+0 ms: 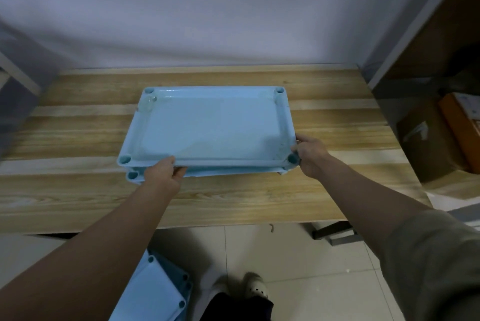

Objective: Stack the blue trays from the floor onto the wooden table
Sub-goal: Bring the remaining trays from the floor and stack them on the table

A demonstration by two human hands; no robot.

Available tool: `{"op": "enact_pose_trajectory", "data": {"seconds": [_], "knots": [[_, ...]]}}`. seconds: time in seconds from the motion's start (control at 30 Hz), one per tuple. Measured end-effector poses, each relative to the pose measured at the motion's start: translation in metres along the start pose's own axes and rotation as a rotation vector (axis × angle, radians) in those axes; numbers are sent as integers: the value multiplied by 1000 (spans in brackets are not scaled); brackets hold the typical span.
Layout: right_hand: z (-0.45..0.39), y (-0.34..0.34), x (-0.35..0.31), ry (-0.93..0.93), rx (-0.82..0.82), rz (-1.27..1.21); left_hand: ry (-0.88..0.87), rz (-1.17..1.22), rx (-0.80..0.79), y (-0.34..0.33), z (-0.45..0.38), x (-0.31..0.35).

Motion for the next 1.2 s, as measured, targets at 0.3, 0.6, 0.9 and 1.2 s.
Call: {"op": "enact_pose_trajectory", "data": {"seconds": [0.3,0.6,0.9,1.2], "knots": [[-4,-5,-2,-3,35,-25,18,37,-6,-2,-7,-2],[-8,-10,2,52,57,88,11,21,-2,0,-13,-2],[12,-43,-9,762,221,784,19,75,-36,7,-13,0],[62,-139,12,947,-425,1077,29,-74,-164,34,-9,7]]}}
Point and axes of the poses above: each hand's wrist, its own z-axis away from the middle knuckle, its own y-axis out of the back of the hand, x = y × z, the point moved 2 cm from there along -z, towards the middle knuckle, and after that the axes turned 10 degrees about x, right-handed, at the moved point
